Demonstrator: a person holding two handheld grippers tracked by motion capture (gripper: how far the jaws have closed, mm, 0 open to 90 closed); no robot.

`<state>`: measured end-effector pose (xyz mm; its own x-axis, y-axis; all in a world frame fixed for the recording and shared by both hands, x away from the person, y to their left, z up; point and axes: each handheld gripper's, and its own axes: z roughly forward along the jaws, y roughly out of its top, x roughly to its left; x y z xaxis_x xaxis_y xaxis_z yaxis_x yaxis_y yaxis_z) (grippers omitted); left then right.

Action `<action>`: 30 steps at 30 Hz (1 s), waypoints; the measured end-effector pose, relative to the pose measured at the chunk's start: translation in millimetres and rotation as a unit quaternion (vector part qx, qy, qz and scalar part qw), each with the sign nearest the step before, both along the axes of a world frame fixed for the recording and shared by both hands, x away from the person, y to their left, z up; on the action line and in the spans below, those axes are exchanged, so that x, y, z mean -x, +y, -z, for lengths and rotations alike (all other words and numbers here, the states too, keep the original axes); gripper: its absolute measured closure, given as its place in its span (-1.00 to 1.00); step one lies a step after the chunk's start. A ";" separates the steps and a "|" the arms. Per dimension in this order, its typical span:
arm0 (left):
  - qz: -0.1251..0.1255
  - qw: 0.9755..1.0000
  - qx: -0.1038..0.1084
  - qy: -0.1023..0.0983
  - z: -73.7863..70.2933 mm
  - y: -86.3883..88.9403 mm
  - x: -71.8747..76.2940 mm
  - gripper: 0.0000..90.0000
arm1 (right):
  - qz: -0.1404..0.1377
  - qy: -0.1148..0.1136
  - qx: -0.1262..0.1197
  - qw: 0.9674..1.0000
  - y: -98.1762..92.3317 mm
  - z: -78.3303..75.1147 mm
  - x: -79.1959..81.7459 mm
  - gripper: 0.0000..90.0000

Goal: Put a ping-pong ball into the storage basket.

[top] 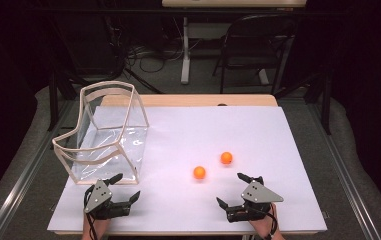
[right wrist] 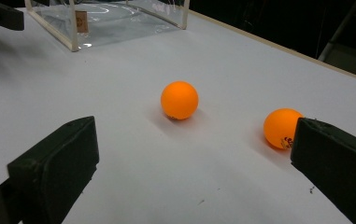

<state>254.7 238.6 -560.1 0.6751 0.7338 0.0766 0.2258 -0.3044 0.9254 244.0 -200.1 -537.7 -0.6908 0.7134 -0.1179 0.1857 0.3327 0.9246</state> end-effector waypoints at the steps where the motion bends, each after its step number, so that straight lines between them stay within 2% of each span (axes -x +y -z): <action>1: 0.000 1.000 0.000 0.000 0.0 -0.1 -0.1 -0.65 | 0.001 0.001 -0.001 1.000 0.8 -0.2 -0.7 -0.98; 19: 0.007 1.000 -0.004 0.000 0.0 -1.6 -0.8 -0.65 | -0.007 0.029 0.010 1.000 13.5 -3.0 -13.8 -1.00; 26: 0.006 1.000 -0.006 -0.002 -0.6 -0.8 -0.7 -0.65 | -0.015 0.040 0.016 0.999 23.8 -2.9 -21.3 -1.00; 30: 0.003 1.000 0.002 -0.002 -1.0 0.7 -0.9 -0.65 | -0.017 0.043 0.016 0.999 27.5 -2.6 -24.9 -1.00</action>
